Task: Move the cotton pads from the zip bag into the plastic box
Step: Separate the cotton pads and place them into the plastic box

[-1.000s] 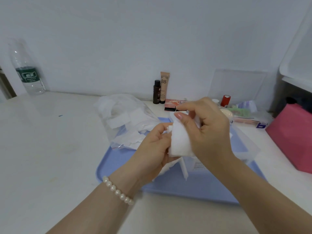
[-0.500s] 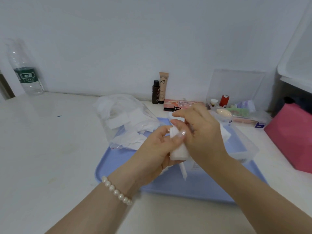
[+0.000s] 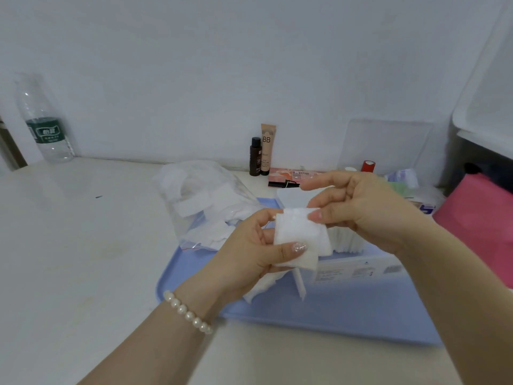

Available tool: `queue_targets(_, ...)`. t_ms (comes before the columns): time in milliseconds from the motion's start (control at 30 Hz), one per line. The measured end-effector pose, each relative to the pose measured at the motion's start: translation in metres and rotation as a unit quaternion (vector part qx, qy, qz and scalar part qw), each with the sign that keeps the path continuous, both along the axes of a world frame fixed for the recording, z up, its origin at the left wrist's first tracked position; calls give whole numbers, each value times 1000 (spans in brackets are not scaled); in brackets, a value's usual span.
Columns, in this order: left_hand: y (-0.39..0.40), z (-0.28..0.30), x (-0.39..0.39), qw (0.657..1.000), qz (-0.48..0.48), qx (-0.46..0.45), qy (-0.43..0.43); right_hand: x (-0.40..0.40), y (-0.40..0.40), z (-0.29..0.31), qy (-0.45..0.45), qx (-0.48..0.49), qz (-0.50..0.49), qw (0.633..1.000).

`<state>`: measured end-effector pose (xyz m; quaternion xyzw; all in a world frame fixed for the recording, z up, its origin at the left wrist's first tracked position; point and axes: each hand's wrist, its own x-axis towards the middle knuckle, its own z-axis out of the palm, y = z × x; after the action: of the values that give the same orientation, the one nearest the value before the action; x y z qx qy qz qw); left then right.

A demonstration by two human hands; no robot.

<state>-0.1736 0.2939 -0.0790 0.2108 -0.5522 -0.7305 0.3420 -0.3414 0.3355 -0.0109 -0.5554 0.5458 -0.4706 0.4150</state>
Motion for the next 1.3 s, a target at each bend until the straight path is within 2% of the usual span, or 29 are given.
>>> queue_targets(100, 0, 0, 0, 1000, 6, 3, -10, 0, -2, -2, 18, -24, -63, 998)
queue_targets(200, -1, 0, 0, 1000, 24, 11, -10, -5, -5, -1, 23, -127, -193, 973)
queue_targets(267, -2, -1, 0, 999, 38, 20, -12, -9, -3, 6, 16, -187, -235, 954)
queue_targets(333, -4, -2, 1, 998, 56, 32, -12, -10, 4, 15, -62, -206, -183, 959)
queue_targets(400, -5, -2, 2, 997, 64, 44, -13, -4, 12, 22, -157, -173, -51, 971)
queue_targets(433, -5, -2, 2, 997, 62, 50, -16, 1, 14, 23, -171, -148, 4, 974)
queue_targets(500, -6, -3, 1, 997, 55, 52, -22, 11, 15, 17, -120, -110, 48, 986)
queue_targets(567, -5, -4, 0, 998, 44, 49, -24, 21, 11, 7, -18, -99, 19, 995)
queue_targets(633, -4, -4, 0, 998, 34, 45, -20, 27, 6, -2, 41, -95, -19, 994)
queue_targets(1033, -5, 2, 5, 998, -11, 60, 6, 25, 2, -5, 69, -102, -50, 991)
queue_targets(1233, -4, 7, 9, 978, -103, 134, 123, 25, 3, -5, 100, -115, -55, 987)
queue_targets(1300, -4, 6, 9, 980, -101, 130, 115, 25, 3, -6, 97, -117, -50, 987)
